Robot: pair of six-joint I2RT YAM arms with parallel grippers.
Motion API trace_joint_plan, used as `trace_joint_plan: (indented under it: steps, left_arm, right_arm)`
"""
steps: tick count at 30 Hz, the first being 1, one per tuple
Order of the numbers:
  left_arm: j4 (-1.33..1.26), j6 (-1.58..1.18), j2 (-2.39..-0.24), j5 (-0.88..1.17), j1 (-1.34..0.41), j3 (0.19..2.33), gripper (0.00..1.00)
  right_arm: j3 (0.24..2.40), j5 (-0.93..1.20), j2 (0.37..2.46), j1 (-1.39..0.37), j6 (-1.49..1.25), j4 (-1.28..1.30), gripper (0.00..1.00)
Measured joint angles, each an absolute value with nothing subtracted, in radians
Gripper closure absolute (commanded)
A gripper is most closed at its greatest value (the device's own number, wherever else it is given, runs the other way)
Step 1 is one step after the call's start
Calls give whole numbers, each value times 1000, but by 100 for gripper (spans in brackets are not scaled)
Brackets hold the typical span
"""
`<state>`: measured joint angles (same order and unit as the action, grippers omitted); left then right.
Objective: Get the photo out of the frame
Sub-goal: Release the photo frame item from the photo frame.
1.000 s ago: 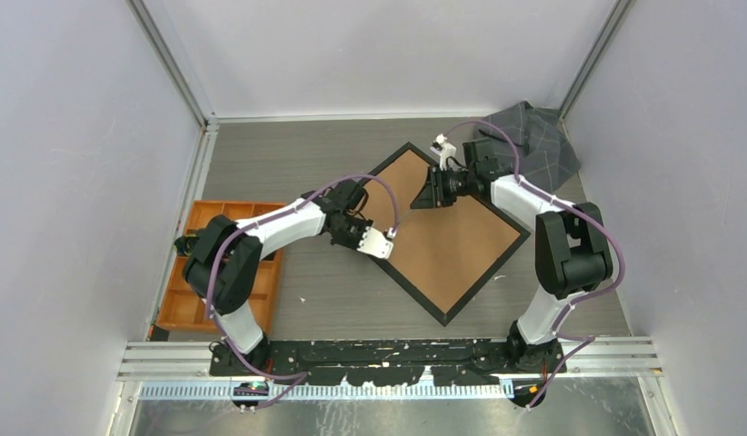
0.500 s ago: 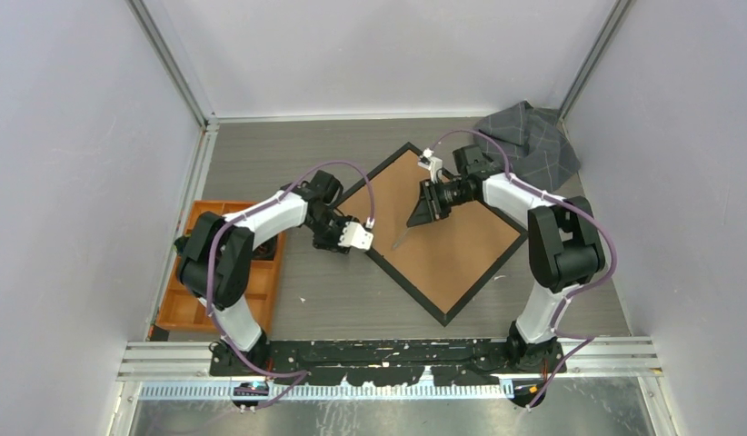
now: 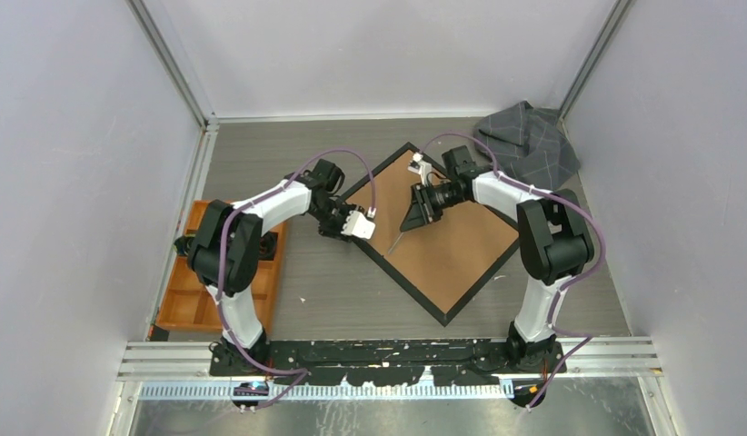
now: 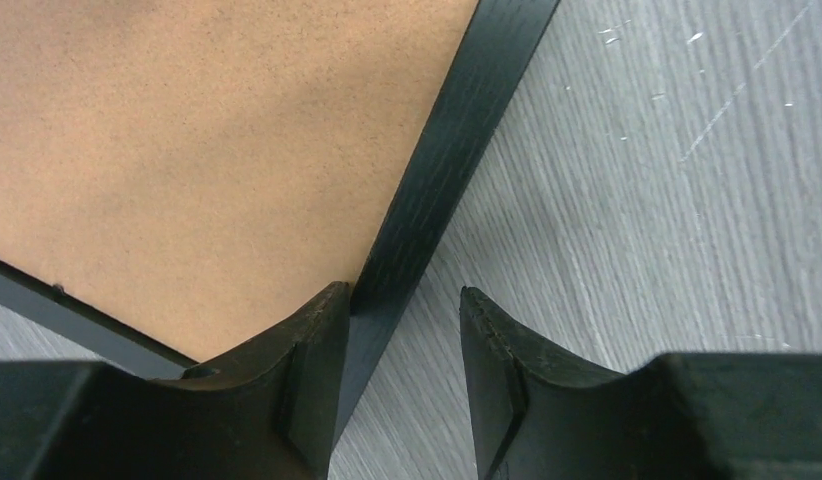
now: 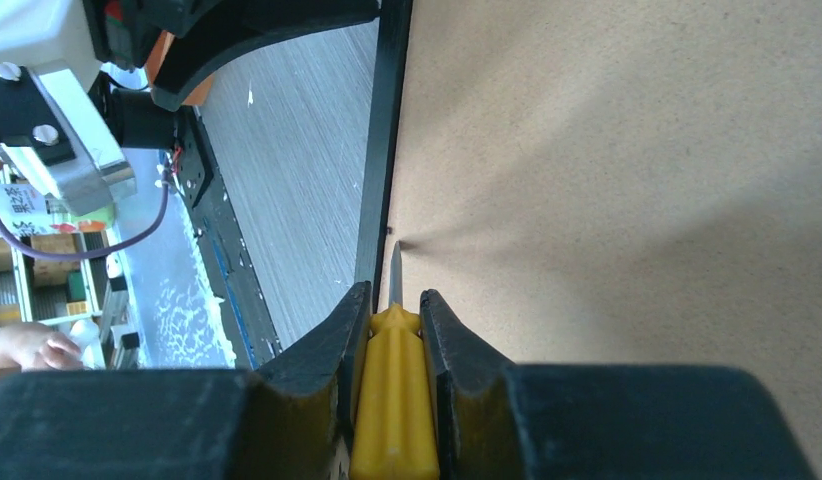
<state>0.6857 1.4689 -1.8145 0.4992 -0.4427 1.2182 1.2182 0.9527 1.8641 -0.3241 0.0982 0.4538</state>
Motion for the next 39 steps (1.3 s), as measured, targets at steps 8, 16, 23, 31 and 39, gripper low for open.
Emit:
trace_joint_plan:
  steps: [8, 16, 23, 31, 39]
  left_arm:
    - [692, 1528, -1854, 503, -438, 1248, 55]
    - [692, 1567, -1855, 503, -438, 1248, 63]
    - [712, 1579, -1867, 510, -436, 1269, 78]
    - [772, 1558, -1897, 509, -436, 1321, 79]
    - [769, 1539, -1898, 510, -436, 1322, 79]
  right_arm:
    - [1219, 964, 1875, -339, 95, 447, 99]
    - [1225, 979, 1899, -339, 54, 413, 99]
    - [1252, 989, 1914, -341, 97, 449, 99]
    - [1280, 989, 1911, -356, 204, 508, 99]
    - [1205, 928, 1837, -384, 131, 395, 99]
